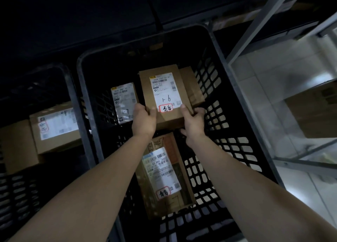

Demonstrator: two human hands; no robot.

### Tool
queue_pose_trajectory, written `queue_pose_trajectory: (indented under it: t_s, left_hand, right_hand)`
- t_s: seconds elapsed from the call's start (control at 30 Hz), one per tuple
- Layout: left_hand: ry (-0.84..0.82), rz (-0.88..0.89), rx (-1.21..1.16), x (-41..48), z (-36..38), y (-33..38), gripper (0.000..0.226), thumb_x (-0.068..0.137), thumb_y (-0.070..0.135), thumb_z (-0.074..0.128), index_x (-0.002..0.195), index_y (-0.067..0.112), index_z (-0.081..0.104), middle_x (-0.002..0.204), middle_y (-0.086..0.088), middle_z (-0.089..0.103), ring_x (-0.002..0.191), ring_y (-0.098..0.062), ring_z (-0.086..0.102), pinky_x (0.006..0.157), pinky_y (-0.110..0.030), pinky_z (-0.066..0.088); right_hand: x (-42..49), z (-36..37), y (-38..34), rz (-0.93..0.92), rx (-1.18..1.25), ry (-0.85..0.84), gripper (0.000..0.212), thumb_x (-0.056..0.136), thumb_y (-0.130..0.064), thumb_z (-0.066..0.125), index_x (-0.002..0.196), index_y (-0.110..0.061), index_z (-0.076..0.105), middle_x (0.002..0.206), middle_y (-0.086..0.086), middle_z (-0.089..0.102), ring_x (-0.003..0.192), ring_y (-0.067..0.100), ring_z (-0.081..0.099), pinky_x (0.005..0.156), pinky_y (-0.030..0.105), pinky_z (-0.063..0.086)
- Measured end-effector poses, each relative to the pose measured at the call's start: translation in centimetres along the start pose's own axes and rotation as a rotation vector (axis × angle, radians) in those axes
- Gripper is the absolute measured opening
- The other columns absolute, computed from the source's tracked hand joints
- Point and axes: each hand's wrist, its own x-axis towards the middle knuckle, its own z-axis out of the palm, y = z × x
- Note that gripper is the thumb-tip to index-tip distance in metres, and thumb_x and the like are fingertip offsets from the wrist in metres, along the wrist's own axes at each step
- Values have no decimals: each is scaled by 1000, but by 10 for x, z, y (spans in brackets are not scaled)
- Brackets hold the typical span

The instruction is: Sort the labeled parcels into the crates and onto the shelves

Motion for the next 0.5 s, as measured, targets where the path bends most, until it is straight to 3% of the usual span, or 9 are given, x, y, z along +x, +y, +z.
queue_pose_trajectory:
  t_s: [0.1,0.2,0.3,0.5]
  left_hand:
    - [42,69,50,-7,-8,4,38,98,39,42,120,8,40,107,-7,54,86,-22,52,68,-30,38]
    - [20,64,-18,-22,-9,7,51,96,48,41,138,20,31,122,-3,56,102,-27,58,77,-34,48]
    - [-19,84,78,-42,-5,14,53,96,54,32,142,28,29,124,-5,59,105,-32,59,83,-39,50]
    - [-72,252,85,-70,-5,39,44,97,51,34,126,19,44,110,-6,65,96,-31,62,82,-44,51]
  right_hand:
    - [-14,-12,-12,-54,116,-33,34,90,-29,64,112,-26,38,107,1,55,98,20,56,99,51,47]
    - [-36,-29,-24,-156,38,-47,31,89,-26,60,114,-36,44,118,6,59,106,21,58,99,44,48]
    - [-62,-51,-27,-249,-73,-19,47,90,-21,54,135,-30,44,124,4,57,112,18,55,98,38,48]
    - [-85,-85,-36,-300,-192,131,37,83,-49,54,114,-30,47,111,1,63,103,18,60,89,44,52]
